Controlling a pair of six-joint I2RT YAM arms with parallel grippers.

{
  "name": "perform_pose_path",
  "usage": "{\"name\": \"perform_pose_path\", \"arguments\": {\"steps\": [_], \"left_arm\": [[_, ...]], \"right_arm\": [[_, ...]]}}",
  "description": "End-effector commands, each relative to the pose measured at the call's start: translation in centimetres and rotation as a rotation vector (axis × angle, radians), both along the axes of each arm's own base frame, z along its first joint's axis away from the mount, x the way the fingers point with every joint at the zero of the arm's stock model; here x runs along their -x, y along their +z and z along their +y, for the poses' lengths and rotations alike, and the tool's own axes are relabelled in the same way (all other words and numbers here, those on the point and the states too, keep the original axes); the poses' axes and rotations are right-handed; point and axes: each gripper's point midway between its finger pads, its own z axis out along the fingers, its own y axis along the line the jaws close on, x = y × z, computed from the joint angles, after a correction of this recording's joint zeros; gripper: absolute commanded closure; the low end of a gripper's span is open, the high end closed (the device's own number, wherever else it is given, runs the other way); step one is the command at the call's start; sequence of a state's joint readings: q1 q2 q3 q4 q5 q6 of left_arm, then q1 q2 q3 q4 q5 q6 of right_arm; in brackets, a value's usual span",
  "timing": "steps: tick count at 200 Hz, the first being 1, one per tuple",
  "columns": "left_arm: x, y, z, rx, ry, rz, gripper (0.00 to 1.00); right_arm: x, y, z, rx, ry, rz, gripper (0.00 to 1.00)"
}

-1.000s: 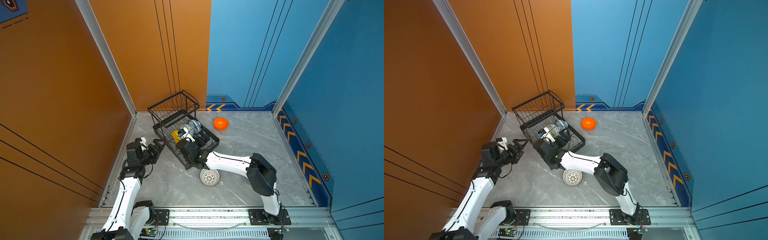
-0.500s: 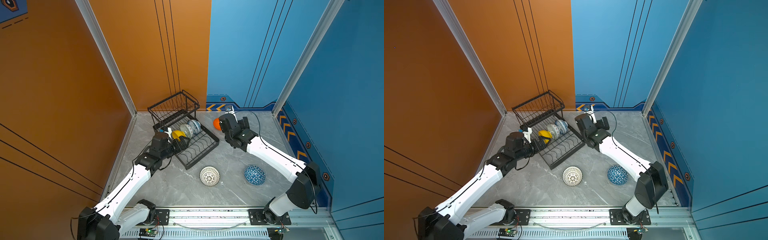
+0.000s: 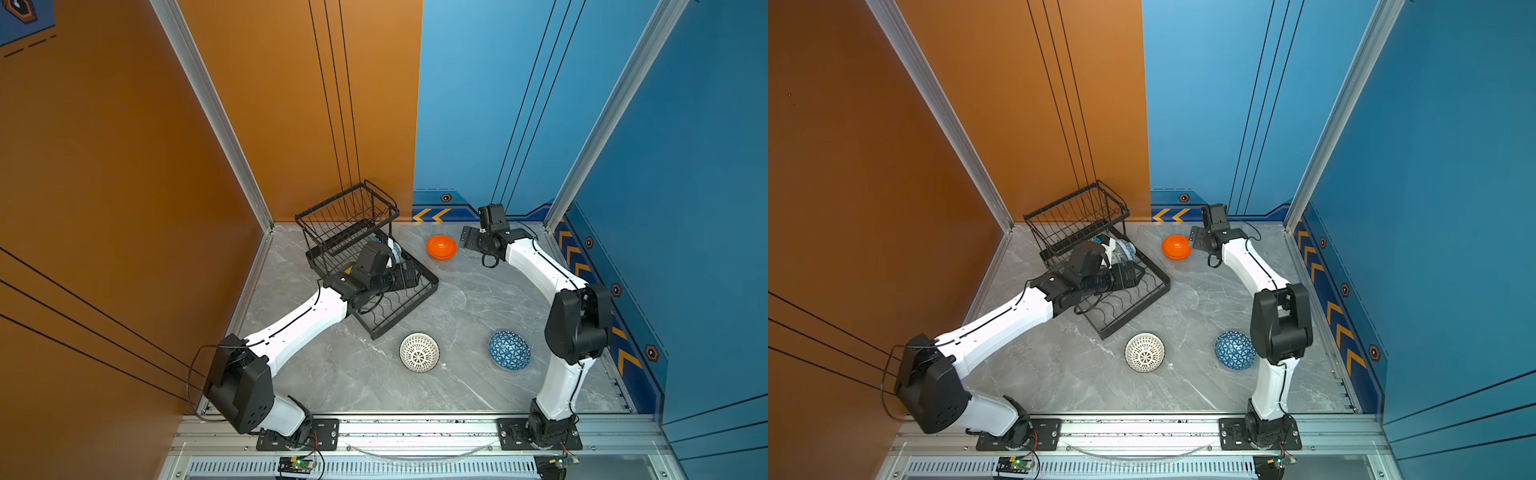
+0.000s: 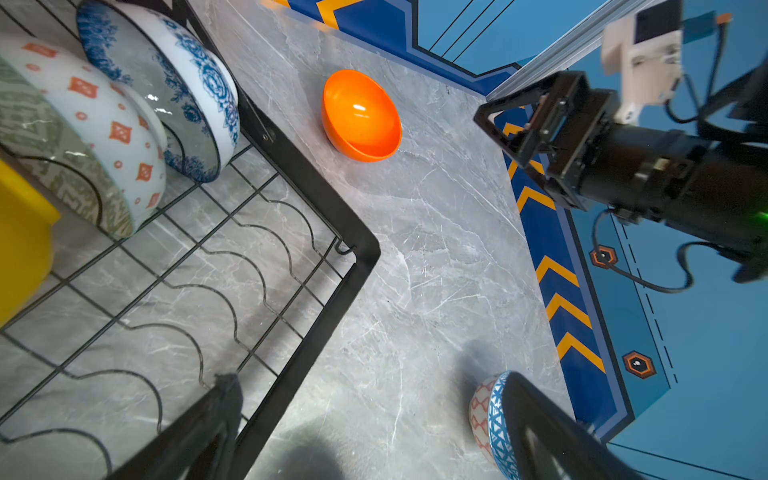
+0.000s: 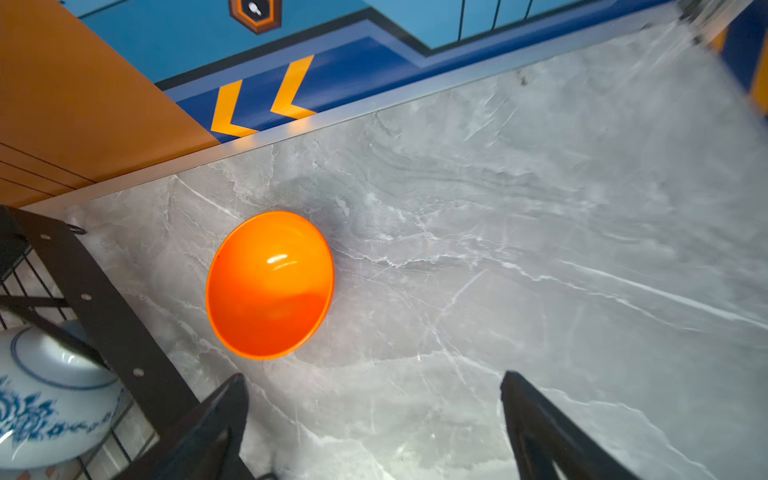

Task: Load the bowls into the dish rack
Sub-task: 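Withdraw the right gripper toward the orange bowl while the left gripper lifts away, then lower the right gripper onto the orange bowl rim and close on it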

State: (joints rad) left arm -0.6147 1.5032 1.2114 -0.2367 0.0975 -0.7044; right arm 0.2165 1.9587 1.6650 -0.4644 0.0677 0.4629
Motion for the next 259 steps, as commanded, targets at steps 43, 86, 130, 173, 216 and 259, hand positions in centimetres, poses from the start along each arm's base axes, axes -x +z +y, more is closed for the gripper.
{"name": "perform_pose_path", "arguments": {"steps": [43, 86, 130, 173, 216, 259], "left_arm": [[-2.7, -0.1, -1.5, -0.006, -0.037, 0.004, 0.02], [-3.8, -1.0, -2.3, -0.004, -0.05, 0.025, 0.02], [-3.9, -1.7, -2.5, -0.005, -0.055, 0.039, 0.02], [-3.7, -1.9, -2.2, -0.011, -0.053, 0.042, 0.02], [-3.6, -2.1, -2.3, -0.013, -0.054, 0.046, 0.02], [-3.3, -2.0, -2.6, -0.014, -0.062, 0.044, 0.02]], "right_arm": [[-3.5, -5.7, 3.0, -0.171, 0.043, 0.155, 0.21], [-4.1, -8.1, 4.6, -0.142, 0.09, 0.21, 0.26], [-4.4, -10.1, 4.7, -0.102, 0.079, 0.24, 0.42], [-4.6, -10.2, 4.3, -0.085, 0.068, 0.233, 0.59], [-4.2, -9.6, 4.0, -0.063, 0.07, 0.229, 0.73], [-3.7, -9.3, 3.5, -0.059, 0.073, 0.234, 0.83]]}}
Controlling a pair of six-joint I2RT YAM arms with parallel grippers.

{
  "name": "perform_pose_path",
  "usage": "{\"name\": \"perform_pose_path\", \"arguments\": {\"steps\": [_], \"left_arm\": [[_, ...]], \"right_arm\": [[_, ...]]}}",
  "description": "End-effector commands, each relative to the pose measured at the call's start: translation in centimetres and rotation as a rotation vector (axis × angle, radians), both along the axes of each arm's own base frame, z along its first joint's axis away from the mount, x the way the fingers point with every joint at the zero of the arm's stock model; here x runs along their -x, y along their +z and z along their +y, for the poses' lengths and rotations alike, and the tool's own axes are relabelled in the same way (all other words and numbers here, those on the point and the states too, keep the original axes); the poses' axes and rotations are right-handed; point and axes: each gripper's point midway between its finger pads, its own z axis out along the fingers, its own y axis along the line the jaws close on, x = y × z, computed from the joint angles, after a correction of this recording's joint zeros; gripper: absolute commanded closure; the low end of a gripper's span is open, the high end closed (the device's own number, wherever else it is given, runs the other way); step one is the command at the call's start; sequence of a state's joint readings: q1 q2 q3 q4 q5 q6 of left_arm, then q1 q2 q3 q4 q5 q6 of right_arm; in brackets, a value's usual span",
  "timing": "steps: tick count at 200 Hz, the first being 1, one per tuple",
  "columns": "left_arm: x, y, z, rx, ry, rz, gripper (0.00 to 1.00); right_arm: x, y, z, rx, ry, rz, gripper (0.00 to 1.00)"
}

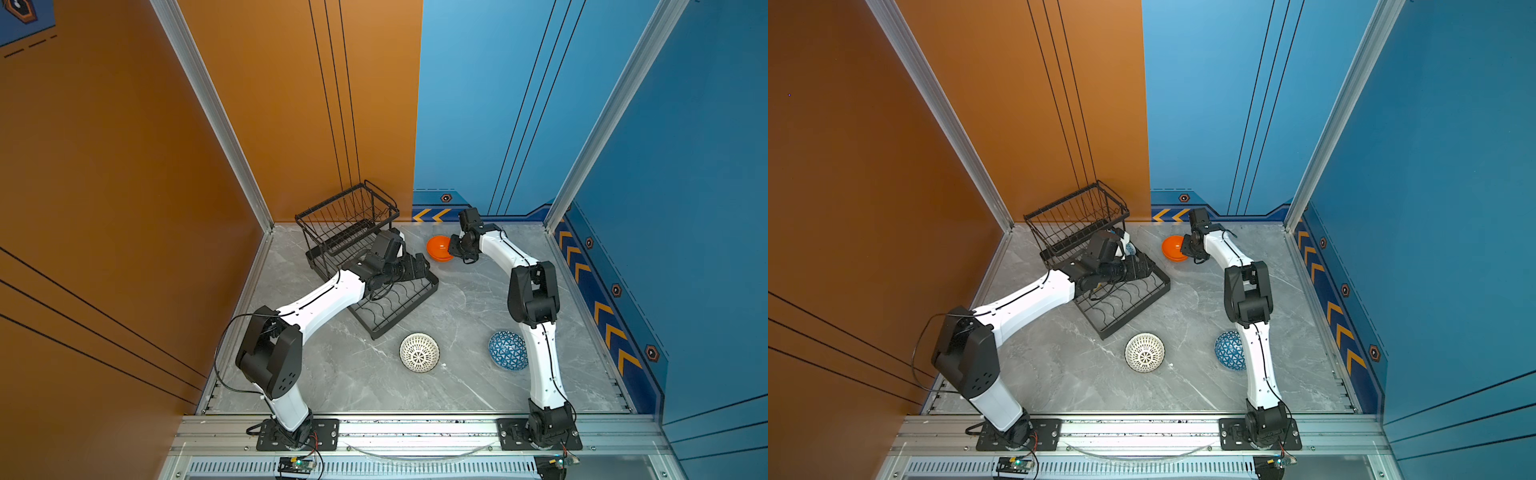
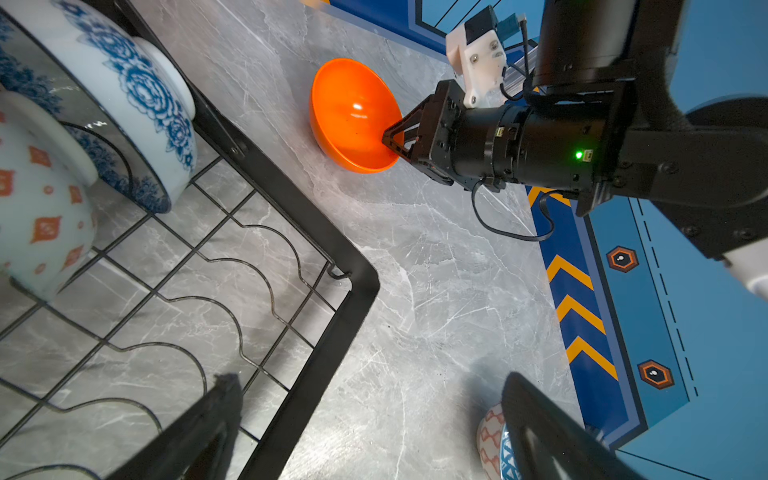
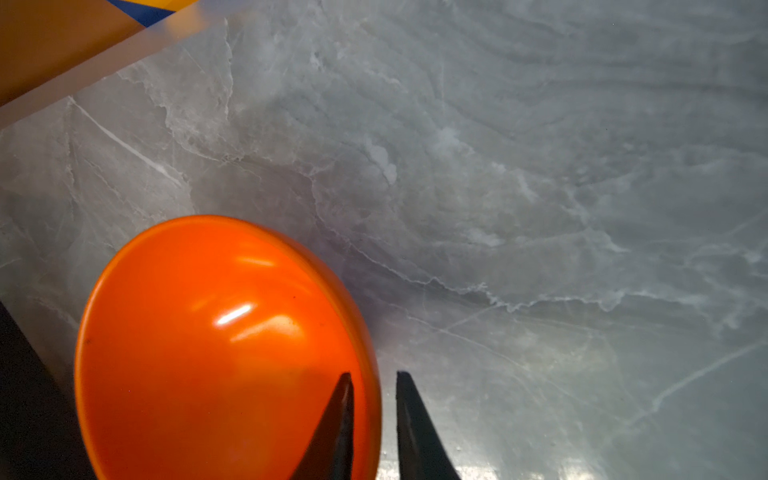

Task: Load the bowls into the dish rack
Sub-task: 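Lower the right gripper onto the orange bowl rim and close on it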

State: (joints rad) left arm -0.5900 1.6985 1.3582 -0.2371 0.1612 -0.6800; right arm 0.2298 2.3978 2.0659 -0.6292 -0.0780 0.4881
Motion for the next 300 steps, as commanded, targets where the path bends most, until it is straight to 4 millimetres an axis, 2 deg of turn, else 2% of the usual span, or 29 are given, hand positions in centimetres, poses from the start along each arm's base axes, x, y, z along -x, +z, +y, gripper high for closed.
{"name": "perform_pose_path", "arguments": {"steps": [1, 36, 79, 123, 130, 134, 148, 164, 217, 255, 300], "left_arm": [[0.3, 0.2, -0.2, -0.004, -0.021, -0.004, 0.02], [0.5, 0.2, -0.2, -0.009, -0.02, -0.008, 0.02], [0.6, 0.1, -0.5, -0.006, -0.027, -0.001, 0.02], [0.6, 0.6, -0.7, -0.001, -0.032, -0.013, 0.02], [0.6, 0.7, -0.8, -0.001, -0.035, -0.015, 0.02], [0.6, 0.7, -0.9, 0.0, -0.034, -0.017, 0.02], [0.6, 0.9, -1.0, 0.002, -0.039, -0.019, 0.02], [0.6, 0.9, -1.1, 0.003, -0.042, -0.018, 0.02], [1.2, 0.4, -2.0, -0.006, -0.065, -0.014, 0.02], [1.8, -0.1, -2.5, -0.018, -0.078, -0.012, 0.02], [2.4, -0.3, -2.8, -0.024, -0.085, -0.008, 0.02]], "right_arm": [[0.9, 1.2, -1.0, 0.026, -0.004, 0.008, 0.83], [1.2, 1.9, -1.0, 0.028, 0.003, -0.001, 0.91], [2.0, 4.3, -1.4, 0.039, 0.01, -0.033, 0.98], [5.2, 6.2, -2.7, 0.116, 0.006, -0.046, 0.99], [6.4, 4.9, -3.1, 0.145, 0.007, -0.014, 0.99], [6.8, 6.3, -3.3, 0.151, 0.002, -0.042, 0.99], [8.0, 6.9, -3.9, 0.188, -0.005, -0.049, 1.0], [9.8, 6.7, -4.4, 0.207, -0.013, -0.037, 1.0], [15.4, 3.6, -4.6, 0.195, -0.001, 0.032, 1.0], [18.2, 2.9, -4.5, 0.155, 0.027, 0.058, 0.99], [20.5, 2.6, -3.8, 0.134, 0.061, 0.07, 0.99]]}}
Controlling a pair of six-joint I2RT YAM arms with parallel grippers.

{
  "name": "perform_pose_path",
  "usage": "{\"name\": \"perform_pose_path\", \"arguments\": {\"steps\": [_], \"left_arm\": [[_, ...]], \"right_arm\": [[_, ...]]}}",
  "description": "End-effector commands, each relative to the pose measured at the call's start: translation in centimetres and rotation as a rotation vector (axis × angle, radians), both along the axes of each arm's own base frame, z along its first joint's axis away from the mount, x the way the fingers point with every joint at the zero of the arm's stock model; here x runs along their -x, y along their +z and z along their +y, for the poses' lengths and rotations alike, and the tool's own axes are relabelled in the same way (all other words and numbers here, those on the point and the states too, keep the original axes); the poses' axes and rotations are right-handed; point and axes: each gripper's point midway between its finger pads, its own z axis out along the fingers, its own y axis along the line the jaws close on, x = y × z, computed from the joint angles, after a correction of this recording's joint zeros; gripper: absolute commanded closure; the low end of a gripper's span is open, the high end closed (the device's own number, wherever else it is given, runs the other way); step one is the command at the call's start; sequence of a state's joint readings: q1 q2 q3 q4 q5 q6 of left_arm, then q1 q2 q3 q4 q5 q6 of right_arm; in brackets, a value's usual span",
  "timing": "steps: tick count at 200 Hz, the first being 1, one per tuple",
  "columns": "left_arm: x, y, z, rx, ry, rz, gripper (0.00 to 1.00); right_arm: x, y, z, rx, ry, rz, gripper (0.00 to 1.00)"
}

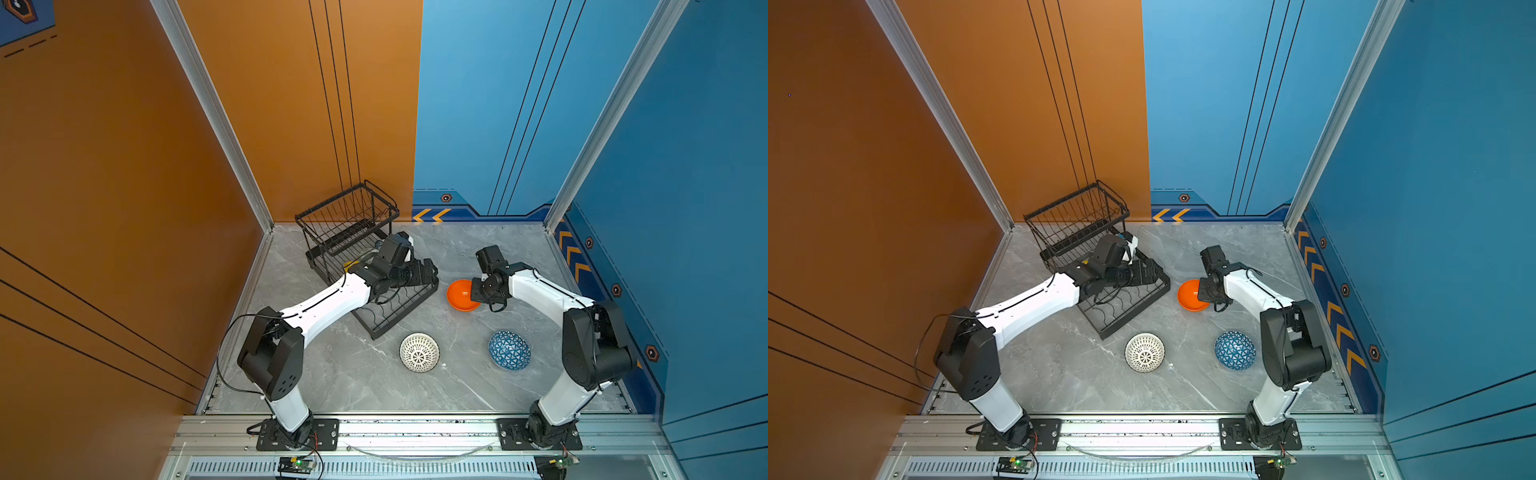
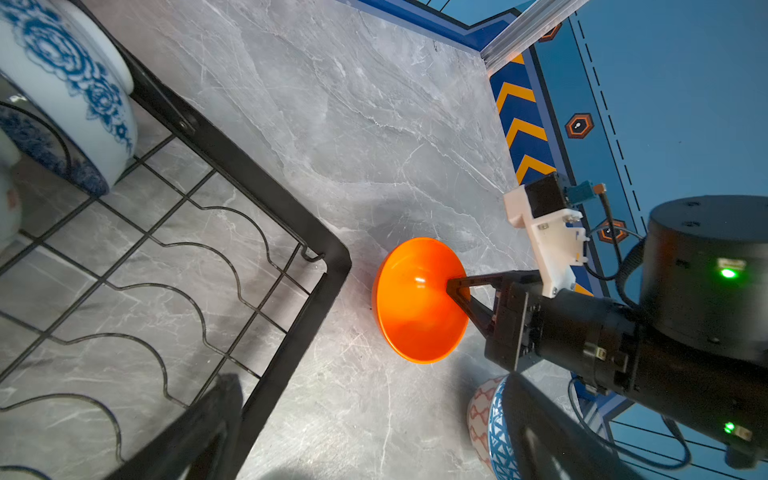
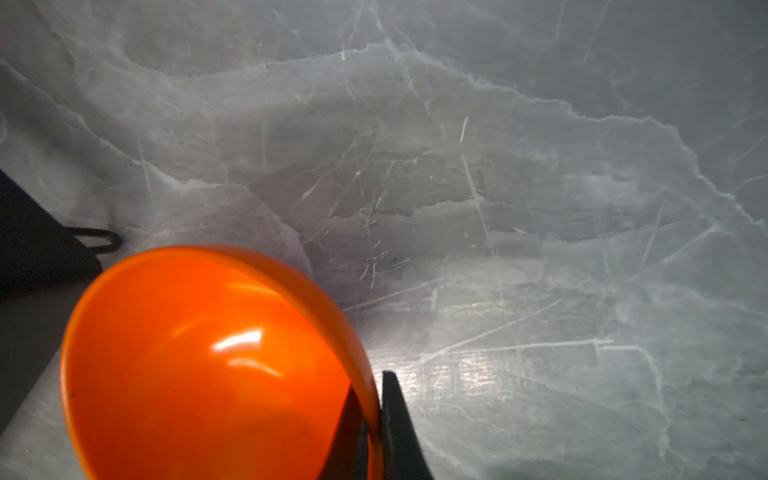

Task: Load the bowls into the dish rack
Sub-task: 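Lower the right gripper onto the orange bowl rim and close on it, then lift the orange bowl with the right gripper while the left gripper approaches it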

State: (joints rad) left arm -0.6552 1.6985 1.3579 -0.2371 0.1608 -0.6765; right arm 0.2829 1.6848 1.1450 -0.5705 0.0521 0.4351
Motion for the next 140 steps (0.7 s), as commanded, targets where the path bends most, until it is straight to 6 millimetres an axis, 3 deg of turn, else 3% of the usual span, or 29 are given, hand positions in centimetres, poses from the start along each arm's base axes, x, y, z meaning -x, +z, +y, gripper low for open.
{"name": "perform_pose_path", "arguments": {"steps": [1, 70, 140], "left_arm": [[0.4, -0.3, -0.3, -0.021, -0.018, -0.006, 0.02], [1.5, -0.9, -0.3, -0.035, -0.023, 0.002, 0.02], [2.6, -2.4, 0.1, -0.066, -0.031, 0.03, 0.02]], "right_arm": [[0.5, 0.9, 1.1, -0.041, 0.02, -0.036, 0.99], [3.2, -0.8, 2.6, -0.091, 0.063, 0.009, 0.98], [4.0, -1.8, 3.5, -0.133, 0.075, 0.037, 0.9]]}}
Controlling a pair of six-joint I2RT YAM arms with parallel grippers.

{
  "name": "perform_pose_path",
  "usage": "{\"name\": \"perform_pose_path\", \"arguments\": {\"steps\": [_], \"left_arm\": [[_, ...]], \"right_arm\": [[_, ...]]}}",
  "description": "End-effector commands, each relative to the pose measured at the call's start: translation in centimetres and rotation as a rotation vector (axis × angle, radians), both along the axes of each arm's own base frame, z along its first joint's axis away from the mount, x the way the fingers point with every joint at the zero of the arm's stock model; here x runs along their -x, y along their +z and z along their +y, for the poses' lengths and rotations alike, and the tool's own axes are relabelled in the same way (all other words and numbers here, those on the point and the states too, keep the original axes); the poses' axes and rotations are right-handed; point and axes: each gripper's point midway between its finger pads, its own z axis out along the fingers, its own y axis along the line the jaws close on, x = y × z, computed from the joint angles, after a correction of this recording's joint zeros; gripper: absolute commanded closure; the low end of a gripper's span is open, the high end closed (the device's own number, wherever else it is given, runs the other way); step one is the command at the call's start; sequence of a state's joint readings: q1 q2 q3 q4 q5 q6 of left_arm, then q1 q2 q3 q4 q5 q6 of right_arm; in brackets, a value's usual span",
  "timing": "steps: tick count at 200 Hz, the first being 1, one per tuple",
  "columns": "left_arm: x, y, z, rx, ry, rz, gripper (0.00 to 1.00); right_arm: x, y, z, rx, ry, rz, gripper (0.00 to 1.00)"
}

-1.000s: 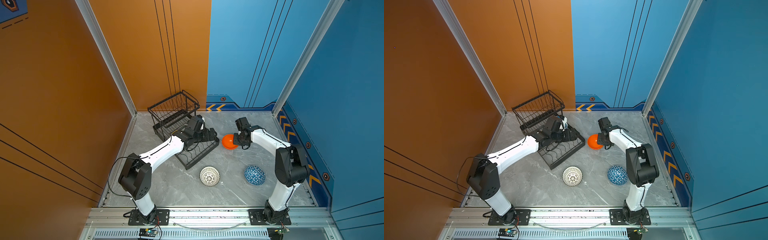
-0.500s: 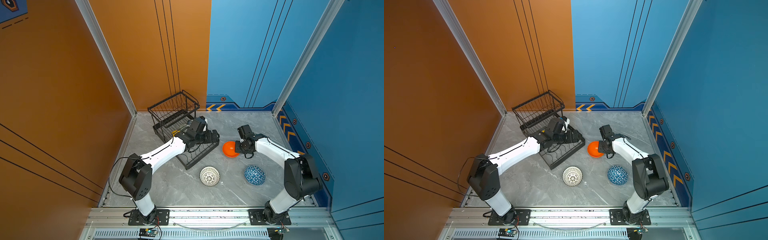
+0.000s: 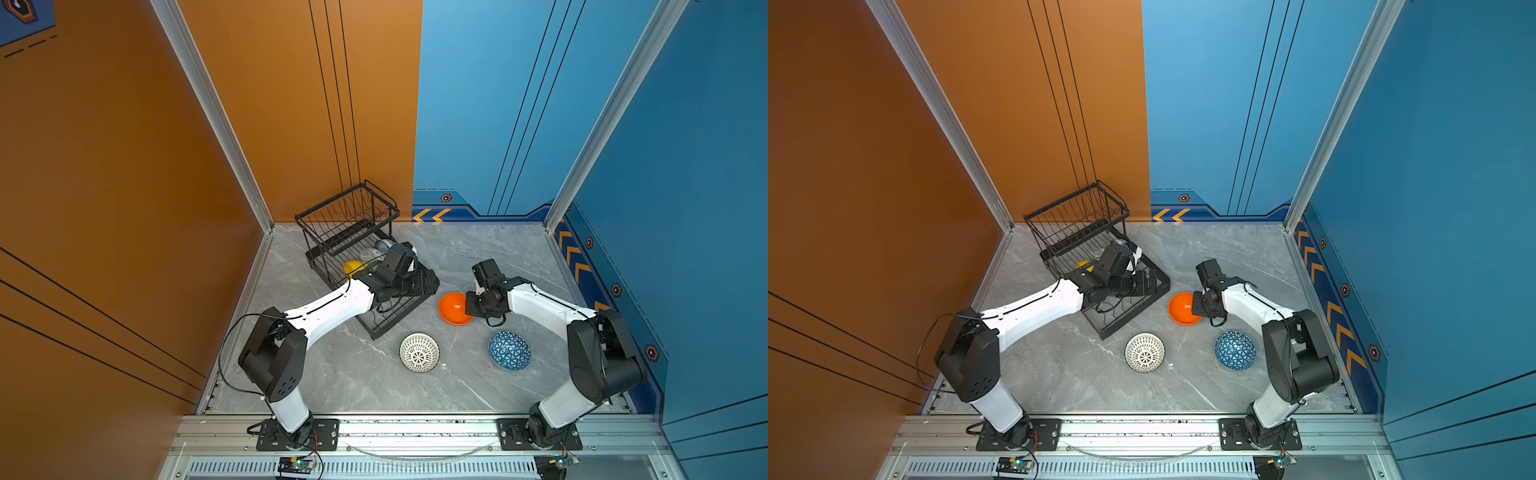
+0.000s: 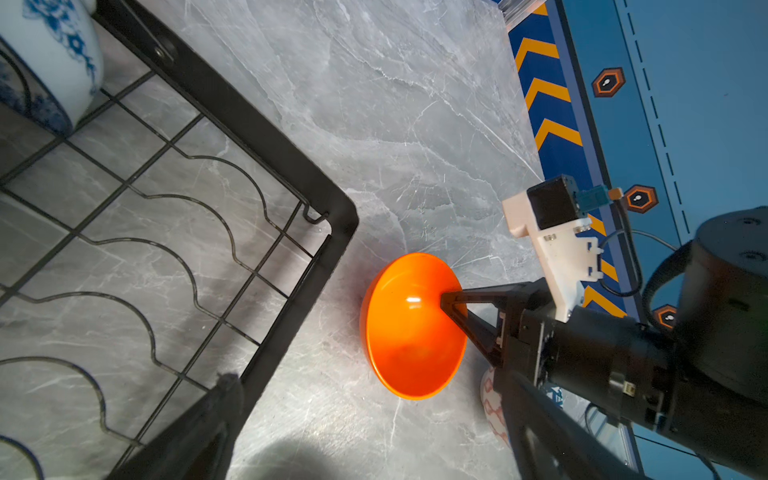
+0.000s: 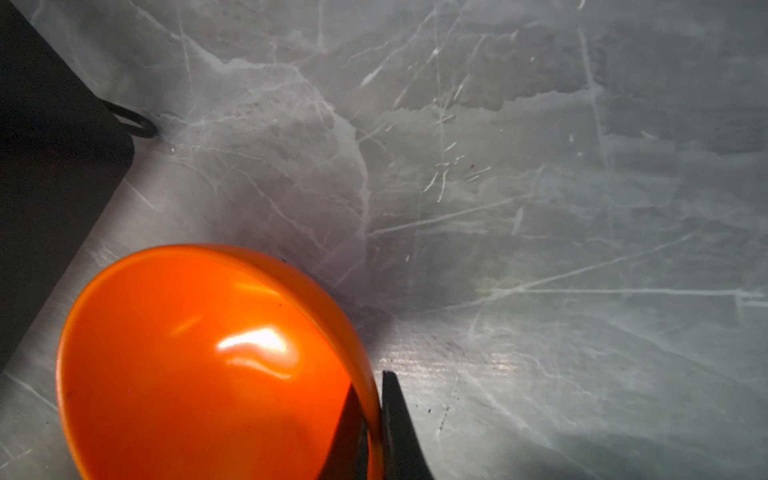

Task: Load the bowls into the dish rack
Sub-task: 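Lift the orange bowl with the right gripper while the left gripper approaches it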

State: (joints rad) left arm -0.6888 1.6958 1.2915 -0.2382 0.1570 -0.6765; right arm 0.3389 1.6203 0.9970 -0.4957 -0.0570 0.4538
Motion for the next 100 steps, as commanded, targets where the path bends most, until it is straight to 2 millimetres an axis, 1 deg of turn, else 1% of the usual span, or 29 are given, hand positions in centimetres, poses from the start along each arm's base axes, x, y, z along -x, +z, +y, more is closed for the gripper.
{"name": "perform_pose_path", "arguments": {"steps": [1, 13, 27, 60, 79, 86, 90, 100], "left_arm": [[0.6, 0.5, 0.5, -0.022, -0.003, -0.02, 0.02], [0.7, 0.2, 0.2, -0.027, -0.012, -0.012, 0.01], [1.0, -0.1, -0.1, -0.04, -0.025, -0.007, 0.01], [1.5, -0.8, -0.6, -0.058, -0.041, 0.005, 0.06], [1.7, -1.0, -1.0, -0.06, -0.053, 0.013, 0.12], [1.9, -1.2, -1.2, -0.063, -0.059, 0.018, 0.13], [2.0, -1.3, -1.3, -0.064, -0.064, 0.022, 0.17], [2.2, -1.5, -1.5, -0.073, -0.074, 0.032, 0.21]], "right_arm": [[0.4, 0.2, 0.5, -0.032, -0.005, -0.003, 0.9], [0.4, 0.4, 0.5, -0.032, -0.009, -0.008, 0.87], [0.4, 0.6, 0.5, -0.034, -0.008, -0.014, 0.8], [0.3, 0.8, 0.3, -0.033, -0.012, -0.02, 0.54], [0.1, 1.3, 0.1, -0.036, -0.017, -0.035, 0.41], [0.0, 1.7, 0.0, -0.038, -0.02, -0.044, 0.35], [-0.1, 2.0, -0.1, -0.039, -0.024, -0.052, 0.33], [-0.2, 2.8, -0.4, -0.041, -0.032, -0.074, 0.25]]}}
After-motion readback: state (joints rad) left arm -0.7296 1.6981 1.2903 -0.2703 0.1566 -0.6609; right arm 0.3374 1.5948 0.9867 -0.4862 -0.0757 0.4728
